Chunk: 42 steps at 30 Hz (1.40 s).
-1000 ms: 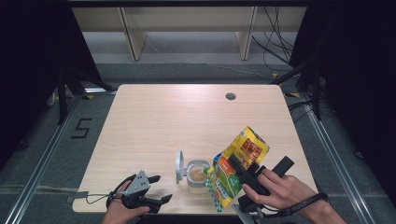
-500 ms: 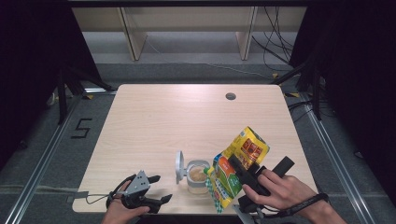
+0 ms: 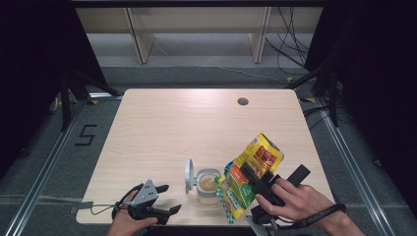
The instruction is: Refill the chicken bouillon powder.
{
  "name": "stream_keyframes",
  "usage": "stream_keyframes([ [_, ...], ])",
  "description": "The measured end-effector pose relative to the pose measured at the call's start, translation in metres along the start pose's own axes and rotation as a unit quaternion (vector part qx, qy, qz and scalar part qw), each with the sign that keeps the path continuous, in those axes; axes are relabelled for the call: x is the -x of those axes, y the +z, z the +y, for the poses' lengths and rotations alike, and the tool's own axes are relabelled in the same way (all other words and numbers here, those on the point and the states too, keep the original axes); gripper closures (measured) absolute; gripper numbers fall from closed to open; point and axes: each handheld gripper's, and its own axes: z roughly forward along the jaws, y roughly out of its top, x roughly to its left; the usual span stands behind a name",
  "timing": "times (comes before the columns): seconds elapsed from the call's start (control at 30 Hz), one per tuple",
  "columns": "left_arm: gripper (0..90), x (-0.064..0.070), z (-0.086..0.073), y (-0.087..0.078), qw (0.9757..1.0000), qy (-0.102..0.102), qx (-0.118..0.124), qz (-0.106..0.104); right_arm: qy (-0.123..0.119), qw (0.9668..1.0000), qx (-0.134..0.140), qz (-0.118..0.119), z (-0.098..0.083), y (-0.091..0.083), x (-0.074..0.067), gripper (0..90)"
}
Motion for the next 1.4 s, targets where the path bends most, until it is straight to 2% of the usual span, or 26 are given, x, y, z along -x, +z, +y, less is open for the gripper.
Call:
stream_keyframes([
  [0.03,20.8,-0.0003,0.0001,-0.0001,1.0000,0.002,0.001,0.001,0.018,0.9998,0.000,-0.001,0.0004,-0.0002,-0.0019,64.3],
  [0.07,20.8,-0.0015,0.0004,0.0000,0.9999,0.013,0.004,0.000,0.018,0.9998,0.000,-0.001,0.0002,-0.0002,-0.0018,64.3],
  [0.1,20.9,-0.0014,0.0003,0.0000,0.9999,0.011,0.004,0.000,0.023,0.9997,-0.001,0.002,0.0001,-0.0004,-0.0018,64.3],
  [0.17,20.8,-0.0014,0.0003,0.0001,0.9999,0.011,0.003,0.000,0.015,0.9999,-0.001,-0.003,-0.0006,-0.0004,-0.0013,64.3],
  [0.2,20.8,-0.0014,0.0003,0.0001,0.9999,0.012,0.003,0.000,0.003,1.0000,0.000,-0.002,-0.0009,-0.0003,0.0002,64.3],
  [0.27,20.9,-0.0014,0.0005,-0.0001,0.9999,0.012,0.001,0.001,-0.001,1.0000,-0.001,-0.001,-0.0012,-0.0008,0.0008,64.3],
  [0.3,20.8,-0.0015,0.0005,-0.0002,0.9999,0.013,0.000,0.001,0.001,1.0000,0.000,-0.001,-0.0010,-0.0007,0.0006,64.3],
  [0.33,20.9,-0.0015,0.0003,0.0002,0.9999,0.012,0.004,0.000,0.019,0.9998,0.001,0.001,-0.0003,-0.0006,-0.0009,64.3],
  [0.47,20.8,-0.0016,0.0003,0.0001,0.9999,0.012,0.003,0.000,0.012,0.9999,0.004,-0.001,0.0004,0.0004,-0.0009,64.4],
  [0.53,20.9,-0.0015,0.0004,-0.0002,0.9999,0.012,0.002,0.000,0.015,0.9999,0.002,-0.002,0.0004,0.0002,-0.0015,64.5],
  [0.57,20.9,-0.0013,0.0002,0.0006,0.9999,0.009,0.005,0.000,-0.001,1.0000,0.002,0.000,0.0002,0.0003,0.0002,64.5],
  [0.6,20.9,-0.0013,0.0002,0.0007,0.9999,0.010,0.005,0.000,-0.001,1.0000,0.002,0.000,0.0002,0.0002,0.0003,64.5],
  [0.7,20.9,-0.0014,0.0002,0.0003,0.9999,0.011,0.004,0.000,0.012,0.9999,0.001,0.000,0.0006,0.0000,-0.0016,64.5],
  [0.83,20.9,-0.0012,0.0001,0.0006,0.9999,0.009,0.006,0.000,0.014,0.9999,0.005,-0.001,0.0001,0.0004,-0.0012,64.6],
  [0.87,20.9,-0.0013,0.0001,0.0005,0.9999,0.009,0.005,0.000,0.023,0.9997,0.000,0.002,-0.0001,-0.0002,-0.0018,64.6],
  [0.93,20.9,-0.0015,0.0004,-0.0002,0.9999,0.012,0.001,0.001,0.016,0.9999,0.004,-0.001,-0.0004,0.0001,-0.0011,64.6],
  [1.07,20.9,-0.0016,0.0002,0.0001,0.9999,0.011,0.003,0.000,0.019,0.9998,0.003,-0.001,-0.0004,0.0001,-0.0014,64.6],
  [1.1,20.9,-0.0015,0.0004,-0.0004,0.9999,0.011,0.001,0.001,0.027,0.9996,0.001,0.002,-0.0003,0.0000,-0.0019,64.6],
  [1.13,20.9,-0.0019,0.0005,-0.0008,0.9999,0.013,0.000,0.002,0.016,0.9999,0.005,-0.004,0.0000,0.0010,-0.0010,64.6],
  [1.2,20.9,-0.0021,0.0007,-0.0010,0.9999,0.014,-0.002,0.001,0.015,0.9999,0.000,0.003,-0.0002,0.0004,-0.0009,64.6],
  [1.4,20.9,-0.0014,0.0005,-0.0004,0.9999,0.011,0.002,0.001,0.022,0.9998,0.003,-0.001,0.0000,0.0003,-0.0018,64.6],
])
